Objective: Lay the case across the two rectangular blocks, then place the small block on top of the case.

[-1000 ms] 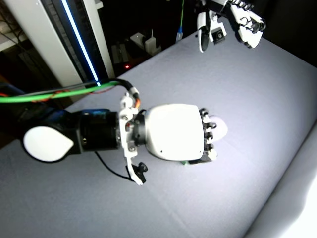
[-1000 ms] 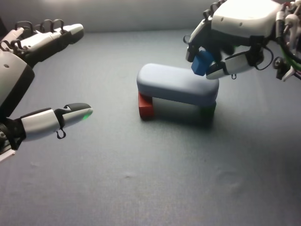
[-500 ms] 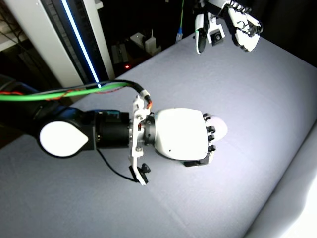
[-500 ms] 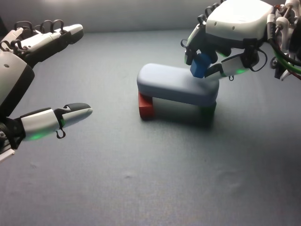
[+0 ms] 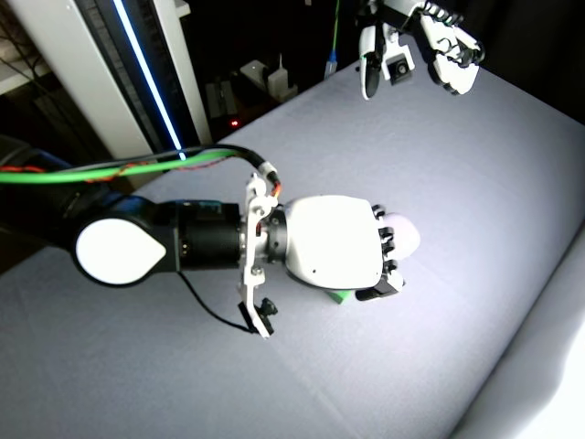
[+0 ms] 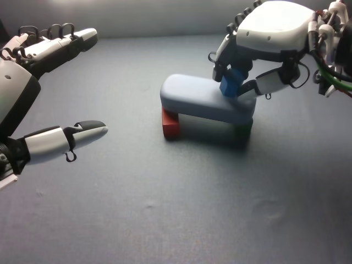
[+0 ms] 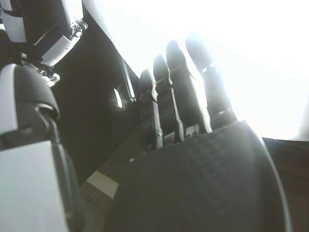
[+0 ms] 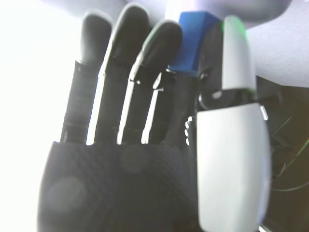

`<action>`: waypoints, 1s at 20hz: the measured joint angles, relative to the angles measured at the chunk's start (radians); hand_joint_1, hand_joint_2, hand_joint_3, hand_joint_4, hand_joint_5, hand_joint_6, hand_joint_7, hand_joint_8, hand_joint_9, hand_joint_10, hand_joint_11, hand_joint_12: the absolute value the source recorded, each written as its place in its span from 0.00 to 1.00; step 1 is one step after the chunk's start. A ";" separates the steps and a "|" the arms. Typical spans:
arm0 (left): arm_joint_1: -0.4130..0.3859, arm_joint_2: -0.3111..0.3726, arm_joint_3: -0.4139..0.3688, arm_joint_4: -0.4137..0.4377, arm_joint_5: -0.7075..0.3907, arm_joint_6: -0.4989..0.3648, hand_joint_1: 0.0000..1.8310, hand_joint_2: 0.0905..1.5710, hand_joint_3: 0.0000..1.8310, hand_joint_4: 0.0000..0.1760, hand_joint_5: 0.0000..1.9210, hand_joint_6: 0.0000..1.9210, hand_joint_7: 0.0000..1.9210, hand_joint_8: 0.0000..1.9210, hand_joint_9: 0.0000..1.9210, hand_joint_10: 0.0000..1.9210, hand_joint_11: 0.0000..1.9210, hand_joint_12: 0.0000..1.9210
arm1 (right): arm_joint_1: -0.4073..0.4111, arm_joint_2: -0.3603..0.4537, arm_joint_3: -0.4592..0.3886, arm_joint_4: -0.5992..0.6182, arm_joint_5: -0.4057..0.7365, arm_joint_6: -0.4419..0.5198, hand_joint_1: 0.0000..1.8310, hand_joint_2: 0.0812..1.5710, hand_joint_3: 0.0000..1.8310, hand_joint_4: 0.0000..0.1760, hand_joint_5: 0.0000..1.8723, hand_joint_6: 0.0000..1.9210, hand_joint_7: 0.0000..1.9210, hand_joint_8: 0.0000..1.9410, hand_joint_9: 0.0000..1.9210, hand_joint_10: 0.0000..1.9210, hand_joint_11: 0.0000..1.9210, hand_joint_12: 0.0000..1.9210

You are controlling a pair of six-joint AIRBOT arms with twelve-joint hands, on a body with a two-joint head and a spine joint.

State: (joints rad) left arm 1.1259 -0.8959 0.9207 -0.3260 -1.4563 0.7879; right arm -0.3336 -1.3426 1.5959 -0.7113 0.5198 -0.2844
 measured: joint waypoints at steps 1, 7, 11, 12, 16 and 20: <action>0.000 0.000 0.000 0.000 0.000 0.000 0.54 0.59 0.00 0.00 0.20 0.00 0.23 0.00 0.25 0.00 0.04 0.55 | 0.000 0.000 -0.005 -0.009 0.000 0.000 0.69 0.63 0.00 0.05 0.67 0.24 0.63 0.35 0.57 0.45 0.46 0.72; 0.000 0.000 0.000 0.000 0.001 -0.001 0.53 0.59 0.00 0.00 0.20 0.00 0.23 0.00 0.25 0.01 0.05 0.55 | 0.000 0.000 -0.013 -0.019 0.003 0.000 0.64 0.63 0.00 0.00 0.47 0.22 0.52 0.20 0.55 0.08 0.32 0.60; -0.002 0.000 0.000 0.000 0.001 -0.001 0.53 0.59 0.00 0.00 0.21 0.00 0.23 0.00 0.25 0.00 0.05 0.55 | 0.000 0.000 -0.012 -0.019 0.003 0.000 0.63 0.63 0.00 0.00 0.51 0.01 0.51 0.01 0.54 0.03 0.32 0.57; -0.002 0.000 0.000 0.000 0.000 -0.001 0.53 0.59 0.00 0.00 0.21 0.00 0.23 0.00 0.25 0.00 0.05 0.55 | 0.000 0.000 -0.012 -0.019 0.003 0.000 0.64 0.63 0.00 0.00 0.51 0.01 0.51 0.01 0.53 0.02 0.31 0.56; -0.002 -0.002 0.000 0.002 0.001 -0.002 0.51 0.59 0.00 0.00 0.21 0.00 0.23 0.00 0.25 0.00 0.05 0.55 | 0.000 0.000 -0.009 -0.019 0.002 0.001 0.62 0.69 0.00 0.00 0.51 0.51 0.52 0.00 0.53 0.01 0.32 0.55; -0.002 -0.006 0.000 0.002 0.003 -0.004 0.51 0.59 0.00 0.00 0.21 0.00 0.21 0.00 0.24 0.00 0.05 0.55 | 0.000 -0.001 0.006 -0.011 -0.008 0.000 0.62 0.70 0.00 0.00 0.51 0.52 0.53 0.00 0.54 0.01 0.32 0.59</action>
State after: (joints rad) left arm 1.1240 -0.9020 0.9207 -0.3241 -1.4528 0.7837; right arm -0.3336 -1.3437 1.6016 -0.7223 0.5114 -0.2840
